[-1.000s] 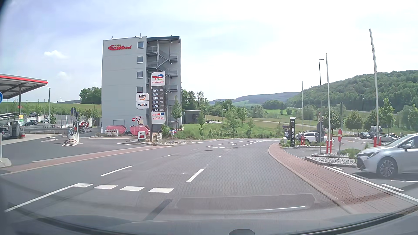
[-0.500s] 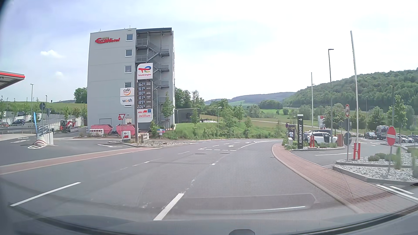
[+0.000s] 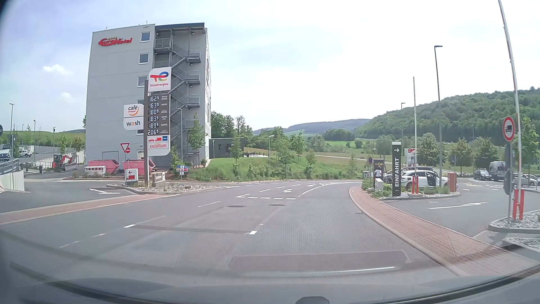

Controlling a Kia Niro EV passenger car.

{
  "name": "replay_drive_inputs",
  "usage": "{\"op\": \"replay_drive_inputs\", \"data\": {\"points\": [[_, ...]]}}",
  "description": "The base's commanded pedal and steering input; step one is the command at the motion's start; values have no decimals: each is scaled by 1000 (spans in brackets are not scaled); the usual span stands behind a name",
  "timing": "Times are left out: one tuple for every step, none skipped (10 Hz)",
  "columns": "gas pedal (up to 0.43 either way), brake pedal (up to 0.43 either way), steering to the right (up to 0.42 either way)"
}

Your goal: Follow the waypoints while adhering to traffic rules and regulations

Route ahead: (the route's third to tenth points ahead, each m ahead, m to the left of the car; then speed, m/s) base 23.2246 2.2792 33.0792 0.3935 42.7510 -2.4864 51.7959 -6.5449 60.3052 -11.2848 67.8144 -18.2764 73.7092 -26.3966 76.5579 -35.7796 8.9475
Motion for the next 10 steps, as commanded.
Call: {"op": "replay_drive_inputs", "data": {"points": [[39,0,40],[39,0,41],[39,0,41],[39,0,41],[39,0,40],[39,0,40],[39,0,39],[39,0,38],[39,0,35],[39,0,32]]}}
